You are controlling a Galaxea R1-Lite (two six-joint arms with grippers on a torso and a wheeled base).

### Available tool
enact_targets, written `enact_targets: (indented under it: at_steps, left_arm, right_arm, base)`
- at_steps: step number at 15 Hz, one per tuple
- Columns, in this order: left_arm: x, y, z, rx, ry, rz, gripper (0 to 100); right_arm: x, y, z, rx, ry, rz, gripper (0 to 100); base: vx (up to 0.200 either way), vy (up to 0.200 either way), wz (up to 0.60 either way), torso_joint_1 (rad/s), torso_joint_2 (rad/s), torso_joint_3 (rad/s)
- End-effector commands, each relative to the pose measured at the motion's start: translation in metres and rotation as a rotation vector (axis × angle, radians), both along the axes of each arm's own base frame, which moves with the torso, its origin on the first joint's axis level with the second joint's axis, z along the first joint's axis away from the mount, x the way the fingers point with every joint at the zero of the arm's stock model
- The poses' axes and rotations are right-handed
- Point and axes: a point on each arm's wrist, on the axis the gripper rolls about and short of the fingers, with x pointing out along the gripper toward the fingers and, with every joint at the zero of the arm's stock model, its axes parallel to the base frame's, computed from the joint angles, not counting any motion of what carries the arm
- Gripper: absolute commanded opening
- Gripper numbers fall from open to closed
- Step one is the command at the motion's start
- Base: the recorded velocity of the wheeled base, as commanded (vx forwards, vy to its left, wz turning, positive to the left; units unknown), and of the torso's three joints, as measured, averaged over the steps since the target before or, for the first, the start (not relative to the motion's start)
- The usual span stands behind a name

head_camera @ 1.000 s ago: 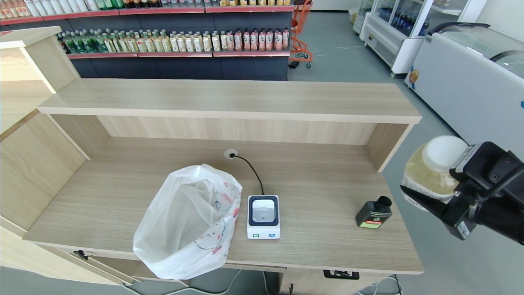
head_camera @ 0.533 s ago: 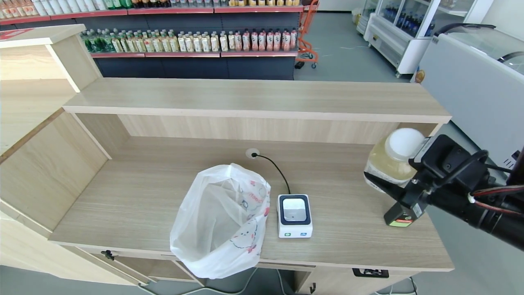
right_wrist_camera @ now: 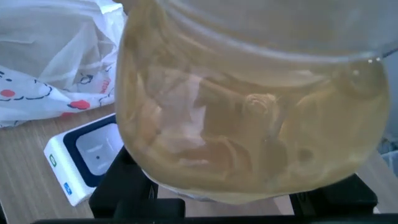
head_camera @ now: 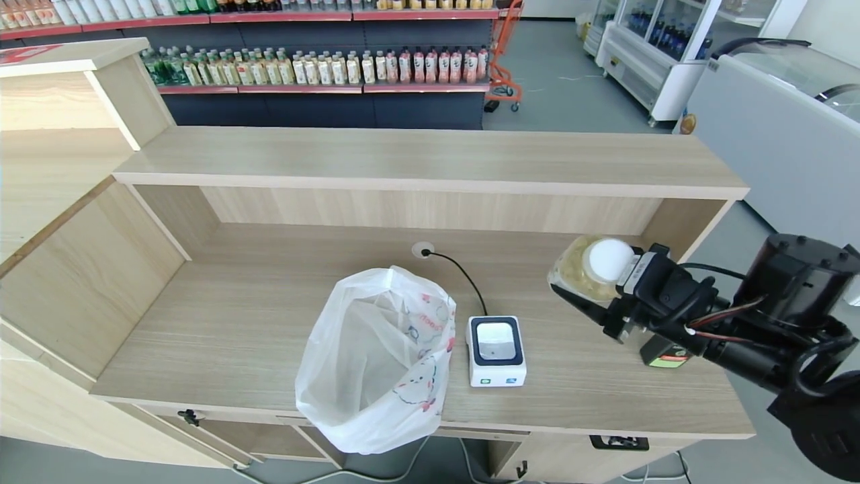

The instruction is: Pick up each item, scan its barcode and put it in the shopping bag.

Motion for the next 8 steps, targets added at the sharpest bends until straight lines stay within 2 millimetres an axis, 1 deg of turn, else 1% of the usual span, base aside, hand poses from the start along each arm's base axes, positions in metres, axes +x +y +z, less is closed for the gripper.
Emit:
enact_targets:
  at_steps: [1, 3, 5, 8]
  left_arm:
    - [0.0, 0.0, 0.0, 0.0, 0.0, 0.001, 100]
    - [0.0, 0.0, 0.0, 0.0, 0.0, 0.001, 100]
    - [0.0, 0.0, 0.0, 0.0, 0.0, 0.001, 100]
    - [0.0, 0.0, 0.0, 0.0, -0.002, 0.001, 100]
  right_arm:
    - [0.018, -0.001, -0.037, -0.027, 0.061, 0.018, 0]
    - [0.019, 0.004, -0.045, -0.029, 0.078, 0.051, 0]
    - [0.021, 0.01, -0.05, -0.028, 0.095, 0.07, 0]
    - [0.024, 0.014, -0.061, -0.033, 0.128, 0.081, 0]
  base:
    - [0.0, 0.0, 0.0, 0.0, 0.0, 0.0]
    - [0.0, 0.0, 0.0, 0.0, 0.0, 0.0]
    - [0.0, 0.0, 0.0, 0.0, 0.0, 0.0]
    - [0.0, 0.0, 0.0, 0.0, 0.0, 0.0]
